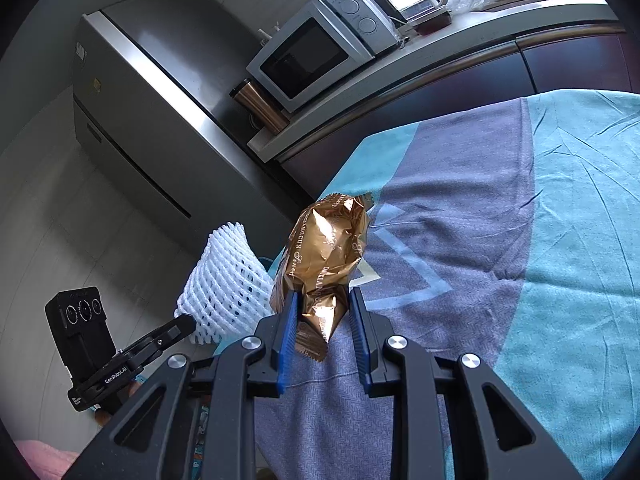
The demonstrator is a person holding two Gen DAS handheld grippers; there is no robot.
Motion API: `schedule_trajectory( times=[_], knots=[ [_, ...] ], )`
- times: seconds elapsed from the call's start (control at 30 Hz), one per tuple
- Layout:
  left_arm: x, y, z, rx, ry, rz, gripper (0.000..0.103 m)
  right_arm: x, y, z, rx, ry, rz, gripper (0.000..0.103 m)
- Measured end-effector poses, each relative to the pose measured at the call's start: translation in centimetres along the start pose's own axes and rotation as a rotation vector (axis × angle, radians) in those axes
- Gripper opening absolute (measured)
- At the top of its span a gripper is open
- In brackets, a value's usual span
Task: Collect trash
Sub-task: 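Carry the foam net and gold wrapper over to the teal bin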
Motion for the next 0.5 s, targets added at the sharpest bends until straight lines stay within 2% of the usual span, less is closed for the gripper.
schedule_trajectory(
  times=[0.5],
  knots=[
    [-2.2, -1.7, -0.2, -0.038, 0.026, -0.044, 0.011, 2.6, -2.4, 0.2, -0.039, -0.045, -0.033, 0.024]
  ],
)
Point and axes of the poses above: each gripper's, at about its wrist camera, not at the fingertips, and x roughly the way its jaws point, y to its right, z to its underside, the point moved 10 cm from there along x, roughly the way its jaws point, and after that the axes turned 5 degrees about x, right-handed, at the moved point
